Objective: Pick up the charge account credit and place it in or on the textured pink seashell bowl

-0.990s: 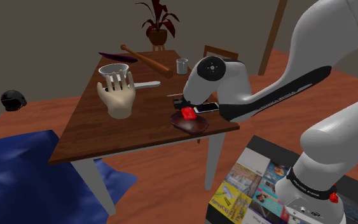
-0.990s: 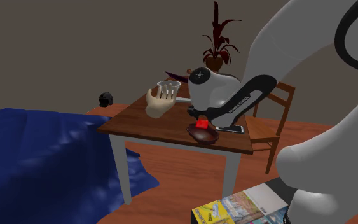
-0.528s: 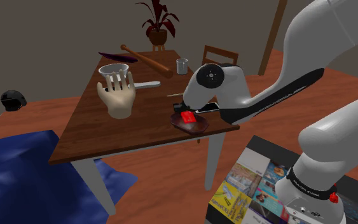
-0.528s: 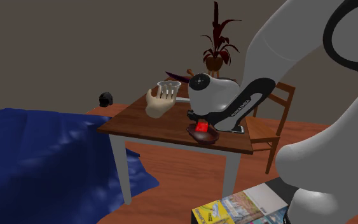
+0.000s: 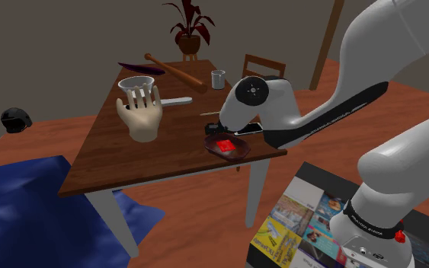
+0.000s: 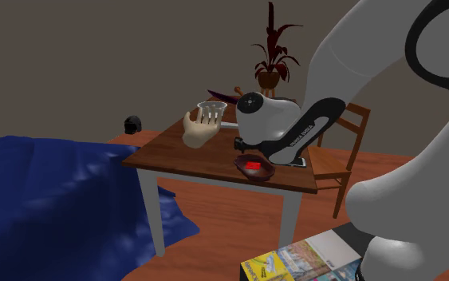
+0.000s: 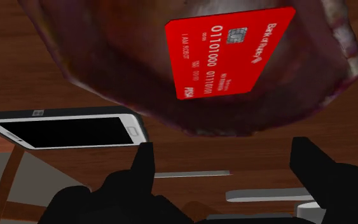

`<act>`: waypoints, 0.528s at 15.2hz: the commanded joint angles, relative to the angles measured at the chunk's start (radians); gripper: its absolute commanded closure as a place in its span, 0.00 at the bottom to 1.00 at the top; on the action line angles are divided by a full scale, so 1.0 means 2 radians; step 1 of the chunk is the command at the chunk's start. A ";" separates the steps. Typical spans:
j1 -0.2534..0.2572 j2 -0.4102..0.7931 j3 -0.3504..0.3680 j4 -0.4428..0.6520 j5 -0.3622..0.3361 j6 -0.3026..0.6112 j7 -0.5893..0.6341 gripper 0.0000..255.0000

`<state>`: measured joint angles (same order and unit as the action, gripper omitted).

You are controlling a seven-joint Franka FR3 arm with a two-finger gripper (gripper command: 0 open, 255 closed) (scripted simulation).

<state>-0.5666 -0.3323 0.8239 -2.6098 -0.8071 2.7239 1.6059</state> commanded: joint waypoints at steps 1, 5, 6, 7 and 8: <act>0.000 0.000 0.000 0.000 0.000 0.000 0.000 0.00; 0.086 -0.055 -0.051 -0.017 0.092 -0.034 -0.066 0.00; 0.105 -0.068 -0.062 -0.019 0.110 -0.046 -0.079 0.00; 0.106 -0.068 -0.063 -0.019 0.110 -0.046 -0.079 0.00; 0.106 -0.068 -0.063 -0.019 0.110 -0.046 -0.079 0.00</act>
<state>-0.3667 -0.4596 0.7071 -2.6432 -0.5995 2.6351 1.4566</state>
